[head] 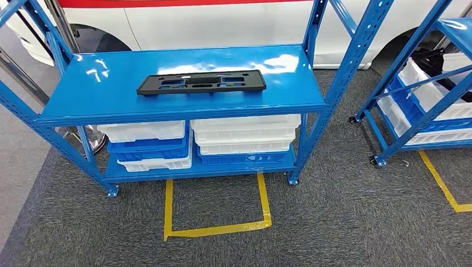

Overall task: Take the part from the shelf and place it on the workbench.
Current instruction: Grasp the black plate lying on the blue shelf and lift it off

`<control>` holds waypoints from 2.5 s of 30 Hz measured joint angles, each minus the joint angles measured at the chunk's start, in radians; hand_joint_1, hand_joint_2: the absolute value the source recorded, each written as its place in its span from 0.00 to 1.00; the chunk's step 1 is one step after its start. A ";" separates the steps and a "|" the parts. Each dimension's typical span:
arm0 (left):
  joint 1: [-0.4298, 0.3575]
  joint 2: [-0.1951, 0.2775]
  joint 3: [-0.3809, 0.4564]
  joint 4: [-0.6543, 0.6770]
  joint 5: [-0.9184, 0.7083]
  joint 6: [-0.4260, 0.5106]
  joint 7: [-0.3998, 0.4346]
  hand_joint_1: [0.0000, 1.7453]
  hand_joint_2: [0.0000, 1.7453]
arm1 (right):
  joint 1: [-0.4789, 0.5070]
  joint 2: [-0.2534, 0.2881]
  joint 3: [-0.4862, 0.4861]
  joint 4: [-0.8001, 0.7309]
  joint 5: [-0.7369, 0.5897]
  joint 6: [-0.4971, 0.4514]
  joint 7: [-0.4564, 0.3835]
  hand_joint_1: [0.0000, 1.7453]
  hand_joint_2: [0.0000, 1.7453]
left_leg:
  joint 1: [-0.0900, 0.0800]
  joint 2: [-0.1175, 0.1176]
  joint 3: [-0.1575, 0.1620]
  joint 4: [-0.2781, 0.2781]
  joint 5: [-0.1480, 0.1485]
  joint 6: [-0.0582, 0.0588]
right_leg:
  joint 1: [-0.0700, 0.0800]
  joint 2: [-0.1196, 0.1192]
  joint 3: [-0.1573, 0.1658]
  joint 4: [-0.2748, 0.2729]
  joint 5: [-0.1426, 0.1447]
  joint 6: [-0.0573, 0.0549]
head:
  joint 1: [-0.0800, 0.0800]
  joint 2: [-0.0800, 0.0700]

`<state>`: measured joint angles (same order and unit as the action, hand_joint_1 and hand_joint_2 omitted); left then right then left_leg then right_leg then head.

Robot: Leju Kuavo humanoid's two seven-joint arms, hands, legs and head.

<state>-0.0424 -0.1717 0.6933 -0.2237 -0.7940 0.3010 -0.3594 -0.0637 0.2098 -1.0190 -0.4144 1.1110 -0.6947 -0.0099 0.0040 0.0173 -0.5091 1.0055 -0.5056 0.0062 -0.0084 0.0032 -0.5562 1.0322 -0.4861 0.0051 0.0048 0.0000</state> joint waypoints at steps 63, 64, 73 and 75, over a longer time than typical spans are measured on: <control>-0.020 -0.004 0.063 0.001 -0.105 -0.046 -0.066 0.00 0.00 | 0.211 -0.168 1.595 -1.096 -0.745 0.326 -0.606 0.00 0.00 | 0.002 0.003 0.002 0.000 0.000 -0.001 | 0.002 0.003 0.000 0.001 0.000 0.000 | 0.000 0.000; -0.020 -0.004 0.063 0.001 -0.102 -0.058 -0.077 0.00 0.00 | 0.205 -0.172 1.603 -1.087 -0.745 0.329 -0.604 0.00 0.00 | 0.002 0.003 0.002 0.000 0.000 -0.001 | 0.002 0.003 0.000 0.001 0.000 0.000 | 0.000 0.000; -0.022 -0.003 0.077 0.001 -0.079 -0.181 -0.148 0.00 0.00 | 0.159 -0.192 1.667 -0.995 -0.804 0.289 -0.619 0.00 0.00 | 0.002 0.004 0.002 0.000 0.000 -0.001 | 0.002 0.003 -0.001 0.001 0.000 0.000 | 0.000 0.000; -0.022 -0.001 0.078 0.002 -0.082 -0.216 -0.159 0.00 0.00 | 0.148 -0.195 1.682 -0.976 -0.809 0.279 -0.618 0.00 0.00 | 0.002 0.004 0.002 0.000 0.000 -0.001 | 0.002 0.003 -0.001 0.001 0.000 0.000 | 0.000 0.000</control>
<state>-0.0646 -0.1726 0.7712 -0.2222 -0.8756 0.0852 -0.5179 0.0844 0.0147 0.6627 -1.3903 0.3017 -0.4153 -0.6283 0.0056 0.0208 -0.5074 1.0053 -0.5053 0.0054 -0.0064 0.0064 -0.5568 1.0329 -0.4859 0.0049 0.0050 0.0000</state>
